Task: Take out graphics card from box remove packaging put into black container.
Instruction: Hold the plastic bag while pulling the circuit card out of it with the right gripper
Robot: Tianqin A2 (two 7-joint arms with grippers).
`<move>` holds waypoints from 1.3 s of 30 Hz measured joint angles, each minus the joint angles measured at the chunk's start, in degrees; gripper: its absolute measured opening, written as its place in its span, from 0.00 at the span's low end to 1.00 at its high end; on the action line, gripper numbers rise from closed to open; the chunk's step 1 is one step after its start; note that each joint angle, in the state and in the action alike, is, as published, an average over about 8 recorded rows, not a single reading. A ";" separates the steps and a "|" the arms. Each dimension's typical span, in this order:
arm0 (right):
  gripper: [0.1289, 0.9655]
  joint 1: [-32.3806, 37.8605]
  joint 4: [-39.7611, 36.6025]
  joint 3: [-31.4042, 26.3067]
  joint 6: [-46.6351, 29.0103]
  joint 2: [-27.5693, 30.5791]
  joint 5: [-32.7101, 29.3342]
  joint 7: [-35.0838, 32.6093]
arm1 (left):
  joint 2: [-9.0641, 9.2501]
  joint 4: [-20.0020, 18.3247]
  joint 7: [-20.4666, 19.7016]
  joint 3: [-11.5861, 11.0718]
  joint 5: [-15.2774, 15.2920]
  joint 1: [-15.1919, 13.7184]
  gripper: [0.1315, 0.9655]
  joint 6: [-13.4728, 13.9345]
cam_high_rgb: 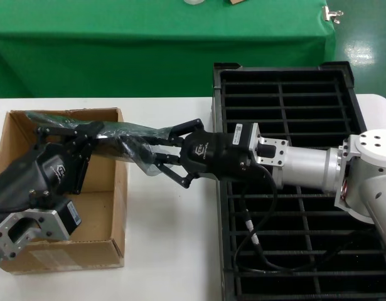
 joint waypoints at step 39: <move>0.07 -19.57 53.67 4.00 5.04 29.76 1.55 23.72 | 0.00 0.00 0.00 0.00 0.00 0.00 0.01 0.00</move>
